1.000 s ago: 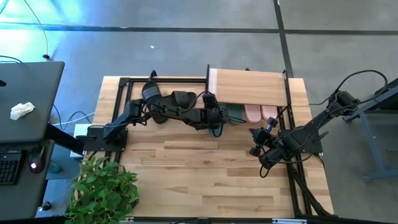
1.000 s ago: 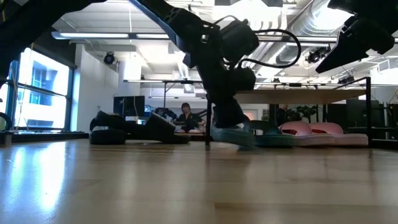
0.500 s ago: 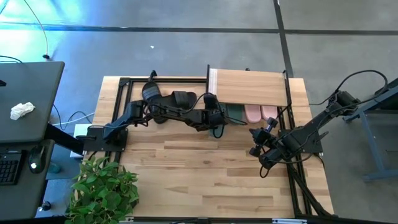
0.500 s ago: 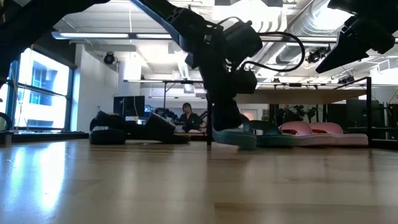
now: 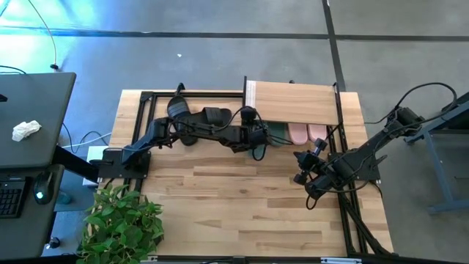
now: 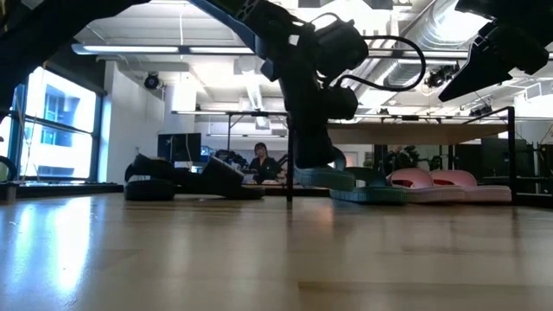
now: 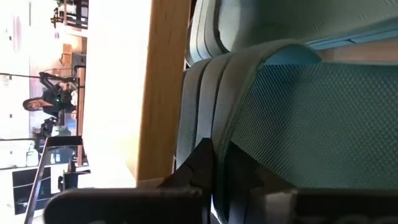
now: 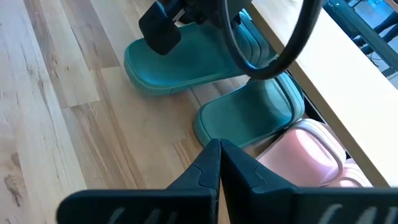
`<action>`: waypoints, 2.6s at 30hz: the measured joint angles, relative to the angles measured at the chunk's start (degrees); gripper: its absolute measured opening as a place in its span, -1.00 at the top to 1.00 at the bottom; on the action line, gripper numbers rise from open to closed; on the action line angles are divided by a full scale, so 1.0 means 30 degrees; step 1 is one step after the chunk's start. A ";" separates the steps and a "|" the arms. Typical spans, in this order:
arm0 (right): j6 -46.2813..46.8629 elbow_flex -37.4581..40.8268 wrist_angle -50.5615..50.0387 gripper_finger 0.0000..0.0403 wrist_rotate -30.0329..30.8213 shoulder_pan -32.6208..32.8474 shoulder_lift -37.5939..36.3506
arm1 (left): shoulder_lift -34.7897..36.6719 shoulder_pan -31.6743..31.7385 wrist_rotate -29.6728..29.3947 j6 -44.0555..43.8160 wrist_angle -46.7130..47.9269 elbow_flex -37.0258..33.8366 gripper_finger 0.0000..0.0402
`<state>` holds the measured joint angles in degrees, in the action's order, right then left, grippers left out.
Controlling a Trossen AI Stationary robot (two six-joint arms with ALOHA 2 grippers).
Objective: Pick and place slides into the shelf
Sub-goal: Put the right green slides under the shelf
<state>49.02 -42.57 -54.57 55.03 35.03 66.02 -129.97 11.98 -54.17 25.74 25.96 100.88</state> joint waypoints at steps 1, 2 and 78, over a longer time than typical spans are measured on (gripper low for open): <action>0.0002 0.0000 0.0000 1.00 -0.0003 0.0007 0.0000 | 0.0003 0.0061 0.0008 0.0001 0.0000 0.0000 0.98; 0.0005 0.0000 0.0000 1.00 -0.0003 0.0003 0.0000 | 0.0029 0.0126 0.0078 0.0000 0.0000 0.0000 0.98; -0.0008 0.0000 0.0219 1.00 -0.0907 0.0007 0.0007 | 0.0022 -0.0963 0.4670 0.0707 0.2578 0.1574 0.29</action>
<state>48.99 -42.57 -53.91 52.31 35.05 66.04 -129.91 9.10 -40.16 27.86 33.69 105.60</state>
